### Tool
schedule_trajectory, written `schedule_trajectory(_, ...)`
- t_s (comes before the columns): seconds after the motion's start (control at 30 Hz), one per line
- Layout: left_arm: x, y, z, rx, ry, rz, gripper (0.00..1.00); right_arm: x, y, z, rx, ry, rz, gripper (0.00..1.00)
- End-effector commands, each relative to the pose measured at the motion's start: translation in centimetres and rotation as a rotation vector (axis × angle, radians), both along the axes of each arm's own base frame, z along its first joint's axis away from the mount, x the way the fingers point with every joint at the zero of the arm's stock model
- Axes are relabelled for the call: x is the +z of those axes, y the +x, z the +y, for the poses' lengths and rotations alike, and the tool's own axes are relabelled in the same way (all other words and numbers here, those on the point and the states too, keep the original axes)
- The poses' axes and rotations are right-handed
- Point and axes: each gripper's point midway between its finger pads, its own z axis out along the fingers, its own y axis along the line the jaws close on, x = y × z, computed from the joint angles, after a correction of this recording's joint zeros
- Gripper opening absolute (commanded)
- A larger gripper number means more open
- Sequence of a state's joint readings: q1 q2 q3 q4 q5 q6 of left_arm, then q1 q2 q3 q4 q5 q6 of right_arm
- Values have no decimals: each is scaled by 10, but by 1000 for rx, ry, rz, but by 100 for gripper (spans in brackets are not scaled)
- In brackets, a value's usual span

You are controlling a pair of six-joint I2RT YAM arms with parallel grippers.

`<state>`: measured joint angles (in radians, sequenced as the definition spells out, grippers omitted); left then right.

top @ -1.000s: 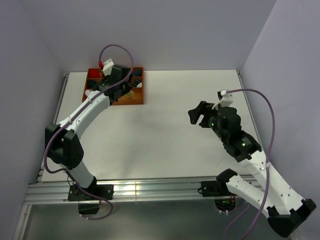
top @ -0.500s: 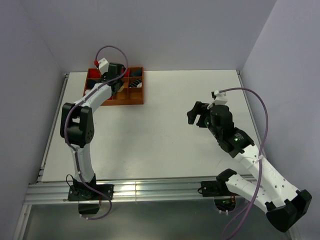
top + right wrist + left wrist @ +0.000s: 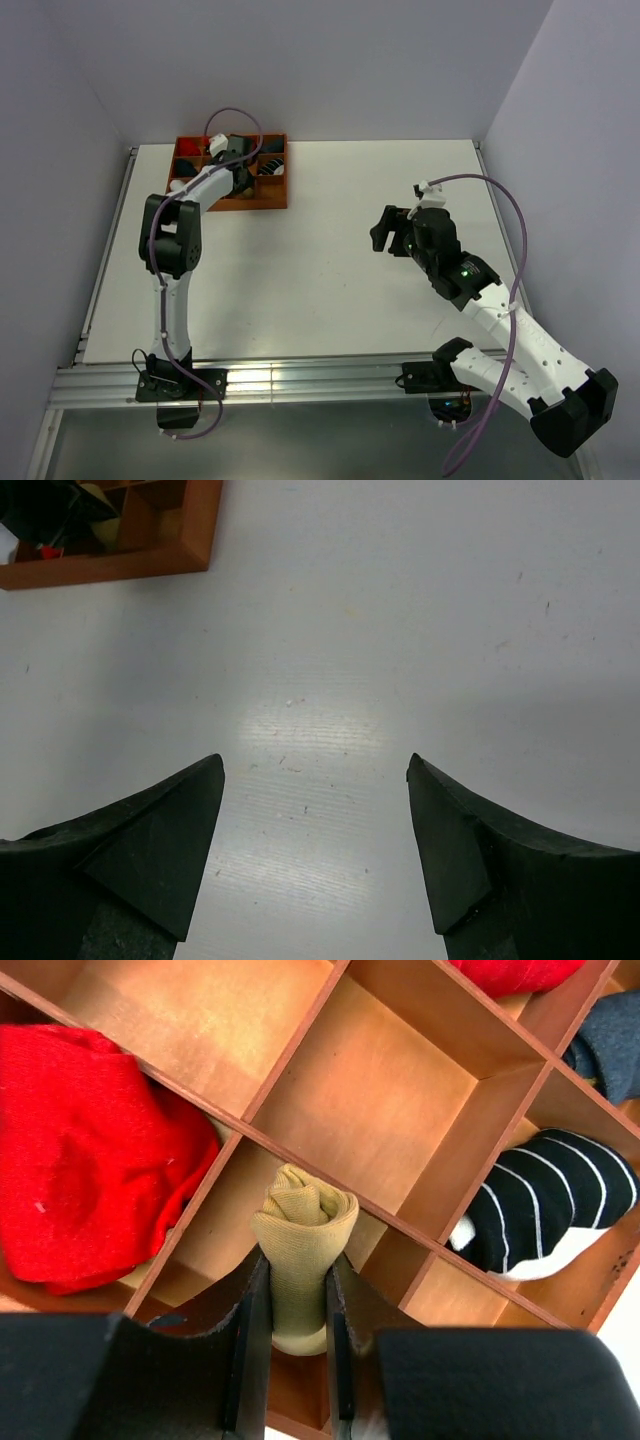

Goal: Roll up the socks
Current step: Place the sock in the storage box, then reset both arms

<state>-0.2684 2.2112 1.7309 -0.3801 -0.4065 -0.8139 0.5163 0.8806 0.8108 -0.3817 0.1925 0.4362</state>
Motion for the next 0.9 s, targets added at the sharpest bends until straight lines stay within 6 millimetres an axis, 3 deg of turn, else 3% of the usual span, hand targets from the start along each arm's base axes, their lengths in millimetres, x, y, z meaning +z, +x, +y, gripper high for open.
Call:
schedule_trajectory(0.0,-6,0,-6,-13,-57,59,0,3,4,0,2,2,-24,81)
schedule_trajectory(0.17,-39,-5,3,-5,-58,176,1,0,3,-2,4,-9,-25,80)
schedule_trajectory(0.23,-40,-3,10,2,-53,191,8,-1,3,-2,5,-11,-27,80)
schedule_trajectory(0.27,-42,-5,12,4,-49,202,12,-1,2,-2,3,-10,-30,80)
schedule_trajectory(0.3,-43,-6,15,6,-48,204,26,-3,2,-2,5,-11,-27,80)
schedule_trajectory(0.4,-34,-4,19,4,-57,187,49,-1,1,-2,9,-4,-34,80)
schedule_trajectory(0.7,27,2,17,-21,-83,96,73,14,-4,-7,6,2,-78,79)
schedule_trajectory(0.87,84,-5,11,-58,-122,16,82,25,-9,-15,-13,-2,-111,79)
